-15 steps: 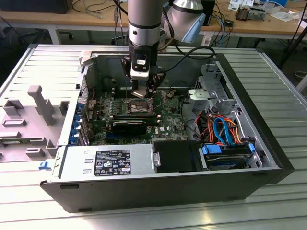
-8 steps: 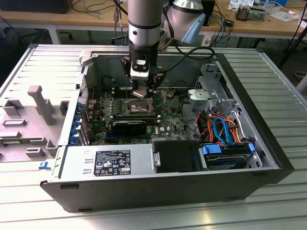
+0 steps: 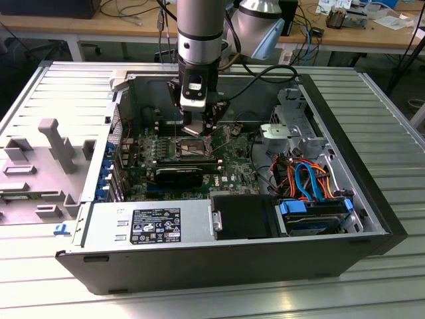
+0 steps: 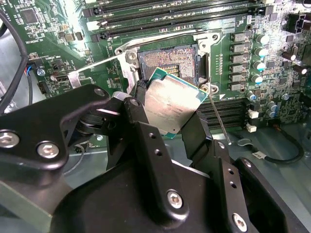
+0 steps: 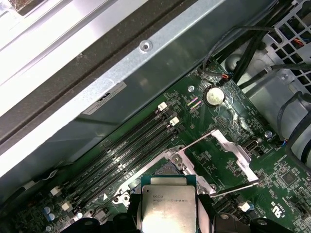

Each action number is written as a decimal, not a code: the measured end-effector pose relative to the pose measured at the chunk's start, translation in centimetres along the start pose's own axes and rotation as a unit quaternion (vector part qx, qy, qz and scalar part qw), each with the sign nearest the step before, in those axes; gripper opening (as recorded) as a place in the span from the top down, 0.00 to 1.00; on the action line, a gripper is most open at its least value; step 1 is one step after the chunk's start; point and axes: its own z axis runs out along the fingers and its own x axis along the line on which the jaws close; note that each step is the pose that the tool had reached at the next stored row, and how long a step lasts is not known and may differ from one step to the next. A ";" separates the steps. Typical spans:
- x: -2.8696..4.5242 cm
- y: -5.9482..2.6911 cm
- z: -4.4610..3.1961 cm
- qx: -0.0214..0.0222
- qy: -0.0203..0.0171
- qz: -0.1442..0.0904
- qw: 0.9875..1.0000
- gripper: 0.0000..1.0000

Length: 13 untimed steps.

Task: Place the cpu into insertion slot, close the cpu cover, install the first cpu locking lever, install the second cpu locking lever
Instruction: 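Place the cpu into insertion slot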

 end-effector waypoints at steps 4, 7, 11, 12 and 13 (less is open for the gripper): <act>0.00 0.00 0.02 0.000 0.000 0.001 1.000 0.46; 0.00 0.00 0.04 0.000 0.000 0.002 1.000 0.46; 0.00 0.00 0.07 0.000 0.000 0.004 1.000 0.46; 0.00 0.00 0.07 0.000 0.000 0.004 1.000 0.46; 0.00 0.00 0.08 0.000 0.000 0.005 1.000 0.46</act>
